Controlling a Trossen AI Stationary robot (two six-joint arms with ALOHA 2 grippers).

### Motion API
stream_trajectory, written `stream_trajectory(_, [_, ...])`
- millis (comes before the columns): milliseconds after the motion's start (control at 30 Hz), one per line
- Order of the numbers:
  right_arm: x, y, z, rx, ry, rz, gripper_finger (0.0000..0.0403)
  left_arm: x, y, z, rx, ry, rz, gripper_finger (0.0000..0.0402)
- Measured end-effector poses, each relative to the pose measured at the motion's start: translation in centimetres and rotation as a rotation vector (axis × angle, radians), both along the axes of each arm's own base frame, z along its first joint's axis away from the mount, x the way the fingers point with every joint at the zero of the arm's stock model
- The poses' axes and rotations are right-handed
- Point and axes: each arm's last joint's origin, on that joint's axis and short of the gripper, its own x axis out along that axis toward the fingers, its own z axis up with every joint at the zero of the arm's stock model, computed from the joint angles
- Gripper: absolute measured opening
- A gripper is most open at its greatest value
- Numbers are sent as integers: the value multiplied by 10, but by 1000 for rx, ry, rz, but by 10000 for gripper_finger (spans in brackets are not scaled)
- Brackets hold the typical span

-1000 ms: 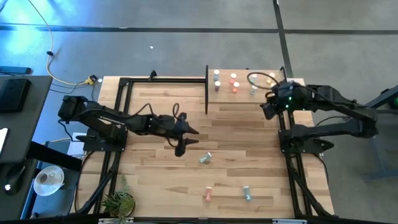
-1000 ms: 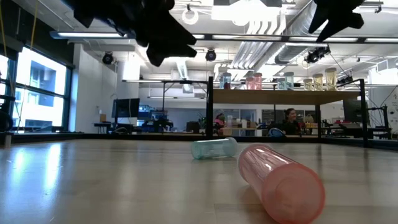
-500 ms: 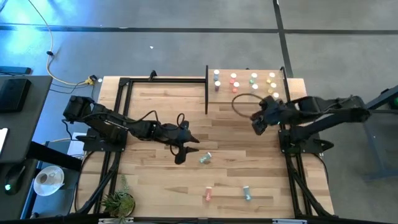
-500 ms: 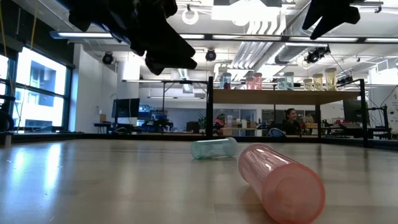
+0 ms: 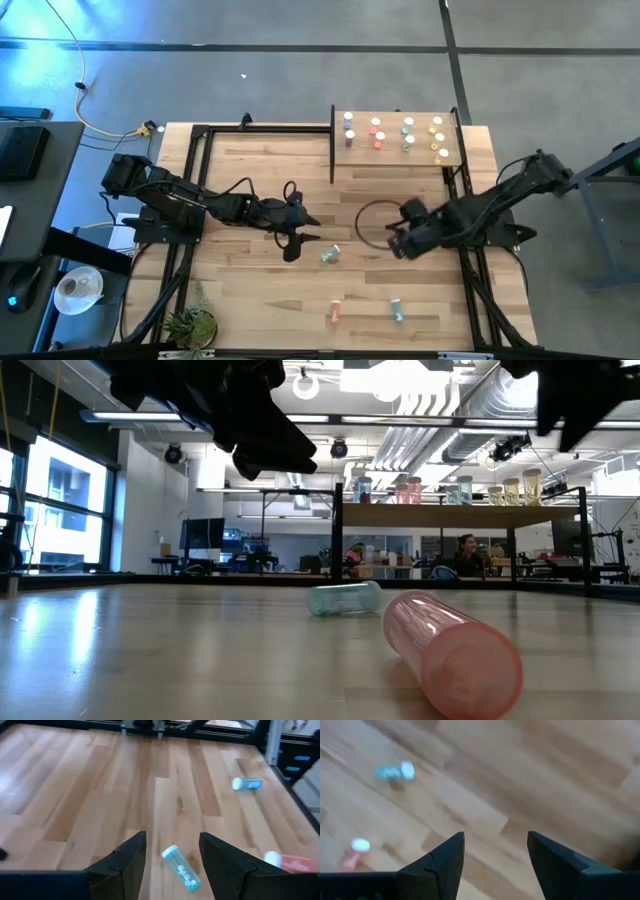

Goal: Pick and place medicine bottles onto shelf by color
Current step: Put the blue pill bottle on the shelf aligned with the blue pill bottle

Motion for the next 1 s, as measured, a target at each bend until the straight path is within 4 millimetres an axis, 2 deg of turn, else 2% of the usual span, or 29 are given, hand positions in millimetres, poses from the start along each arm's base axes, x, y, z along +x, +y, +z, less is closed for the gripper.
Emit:
stream_trajectory(333, [17, 58, -41, 132, 104, -27, 208, 0, 1, 0, 6, -2, 50, 172])
stream_trajectory(633, [18, 101, -74, 218, 166, -72, 208, 0, 1, 0, 6, -3, 50, 172])
stream_trajectory(833, [22, 126, -89, 275, 118, -34, 208, 0, 1, 0, 6, -3, 50, 172])
stream_trajectory(1000, [30, 137, -100, 314, 77, -18, 208, 0, 1, 0, 6, -3, 51, 172])
